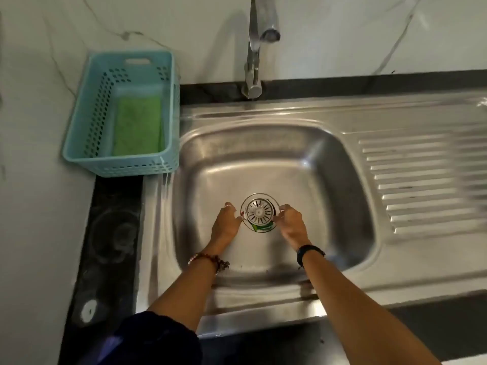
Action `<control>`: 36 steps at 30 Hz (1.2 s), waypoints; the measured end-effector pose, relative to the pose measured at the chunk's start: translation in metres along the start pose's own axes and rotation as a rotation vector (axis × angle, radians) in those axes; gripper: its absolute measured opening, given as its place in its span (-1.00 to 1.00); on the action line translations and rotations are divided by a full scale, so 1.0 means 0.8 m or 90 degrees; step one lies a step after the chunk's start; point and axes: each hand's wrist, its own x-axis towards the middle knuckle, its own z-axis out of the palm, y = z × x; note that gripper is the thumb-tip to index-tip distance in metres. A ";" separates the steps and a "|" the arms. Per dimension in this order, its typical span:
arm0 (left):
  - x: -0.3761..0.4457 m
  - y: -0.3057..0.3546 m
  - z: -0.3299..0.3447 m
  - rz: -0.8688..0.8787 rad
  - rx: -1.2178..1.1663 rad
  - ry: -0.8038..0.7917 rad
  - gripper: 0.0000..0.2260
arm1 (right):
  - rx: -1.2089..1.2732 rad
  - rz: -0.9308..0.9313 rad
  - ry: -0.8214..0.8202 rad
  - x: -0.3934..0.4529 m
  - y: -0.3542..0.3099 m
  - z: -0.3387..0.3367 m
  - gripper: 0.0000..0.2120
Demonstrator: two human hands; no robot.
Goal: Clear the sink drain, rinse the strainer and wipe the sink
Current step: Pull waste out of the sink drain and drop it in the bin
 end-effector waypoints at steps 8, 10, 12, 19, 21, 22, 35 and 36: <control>0.039 0.008 0.018 0.016 0.009 0.016 -0.85 | 0.100 0.089 0.053 0.042 0.014 0.032 -0.77; 0.046 0.010 0.021 -0.004 -0.014 0.027 -0.83 | 0.113 0.104 0.066 0.047 0.015 0.036 -0.77; 0.047 0.012 0.020 -0.044 -0.070 0.022 -0.80 | 0.122 0.118 0.079 0.049 0.015 0.037 -0.78; 0.026 0.023 -0.005 -0.100 -0.256 0.006 -0.82 | 0.174 0.097 0.102 0.032 0.003 0.012 -0.84; 0.012 0.037 -0.022 -0.107 -0.316 -0.002 -0.85 | 0.212 0.088 0.111 0.026 -0.005 -0.001 -0.86; 0.003 0.046 -0.032 -0.115 -0.341 -0.014 -0.85 | 0.238 0.080 0.116 0.022 -0.009 -0.009 -0.88; -0.072 0.196 -0.062 0.106 -0.361 -0.030 -0.94 | 0.411 -0.154 0.223 -0.044 -0.017 -0.180 -0.93; -0.073 0.208 -0.055 0.118 -0.356 -0.024 -0.92 | 0.410 -0.167 0.234 -0.042 -0.012 -0.194 -0.87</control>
